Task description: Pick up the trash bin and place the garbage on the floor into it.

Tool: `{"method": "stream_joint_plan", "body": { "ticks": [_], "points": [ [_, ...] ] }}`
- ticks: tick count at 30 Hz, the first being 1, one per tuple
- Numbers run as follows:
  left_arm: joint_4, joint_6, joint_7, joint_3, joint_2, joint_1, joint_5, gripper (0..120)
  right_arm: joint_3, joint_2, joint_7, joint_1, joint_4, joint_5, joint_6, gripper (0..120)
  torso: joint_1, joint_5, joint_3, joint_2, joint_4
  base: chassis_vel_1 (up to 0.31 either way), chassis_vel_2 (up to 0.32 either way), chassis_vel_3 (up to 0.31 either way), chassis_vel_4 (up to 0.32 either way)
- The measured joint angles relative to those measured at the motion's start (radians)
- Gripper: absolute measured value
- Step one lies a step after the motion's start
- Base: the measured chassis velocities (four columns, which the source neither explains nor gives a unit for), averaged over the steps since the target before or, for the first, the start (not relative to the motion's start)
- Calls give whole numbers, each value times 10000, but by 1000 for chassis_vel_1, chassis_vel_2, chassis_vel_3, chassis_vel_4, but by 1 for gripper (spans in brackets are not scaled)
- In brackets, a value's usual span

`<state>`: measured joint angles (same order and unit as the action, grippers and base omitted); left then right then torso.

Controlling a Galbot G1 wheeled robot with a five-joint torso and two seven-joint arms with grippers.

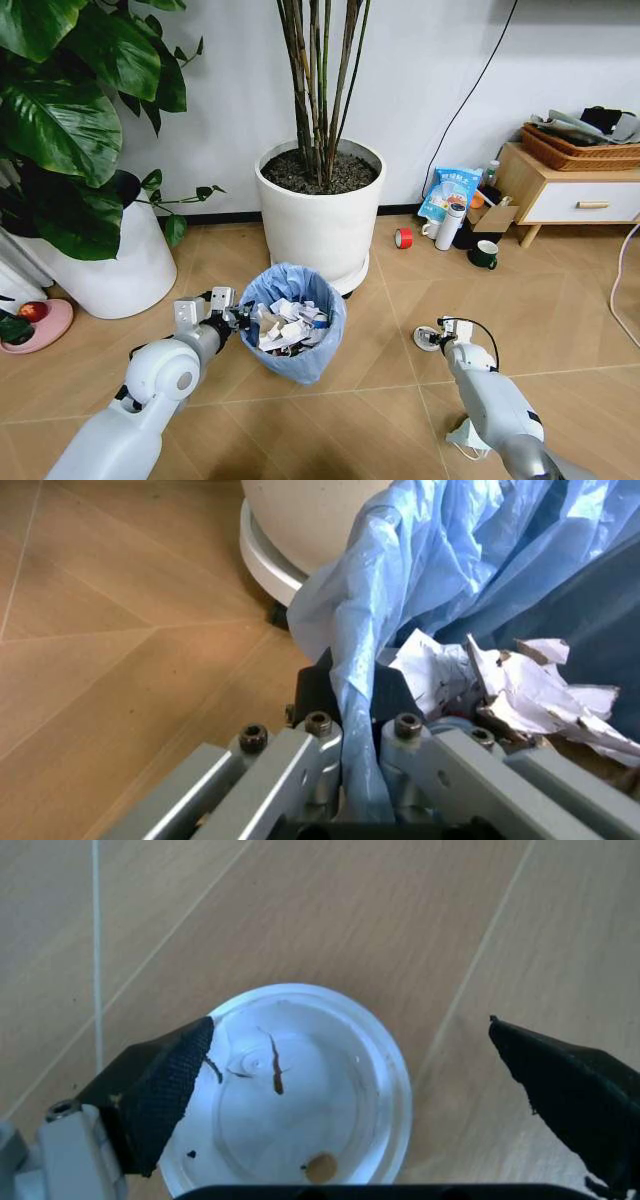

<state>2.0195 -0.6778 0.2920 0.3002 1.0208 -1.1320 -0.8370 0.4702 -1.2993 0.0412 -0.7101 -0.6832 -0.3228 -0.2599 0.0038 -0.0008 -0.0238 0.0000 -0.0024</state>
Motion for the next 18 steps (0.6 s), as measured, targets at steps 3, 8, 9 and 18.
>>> {"method": "stream_joint_plan", "body": {
  "ticks": [3,8,9,18],
  "points": [
    [-1,1,-3,-1,-1,0,1,0,7,-48,27,-15,49,70,-23,95,2,12,-5,-1,0,0,0,0,0],
    [-1,1,-12,16,-9,-3,5,0,66,-93,89,-40,67,150,-16,79,1,4,-3,-1,1,0,0,0,0],
    [0,2,-15,21,-7,-3,7,0,75,-99,105,-68,57,158,-12,73,1,7,-3,-1,1,0,0,0,0],
    [7,2,-28,17,-9,4,12,0,121,-102,114,-240,-171,241,13,41,1,2,-2,-1,1,0,0,0,0]
  ]
}}
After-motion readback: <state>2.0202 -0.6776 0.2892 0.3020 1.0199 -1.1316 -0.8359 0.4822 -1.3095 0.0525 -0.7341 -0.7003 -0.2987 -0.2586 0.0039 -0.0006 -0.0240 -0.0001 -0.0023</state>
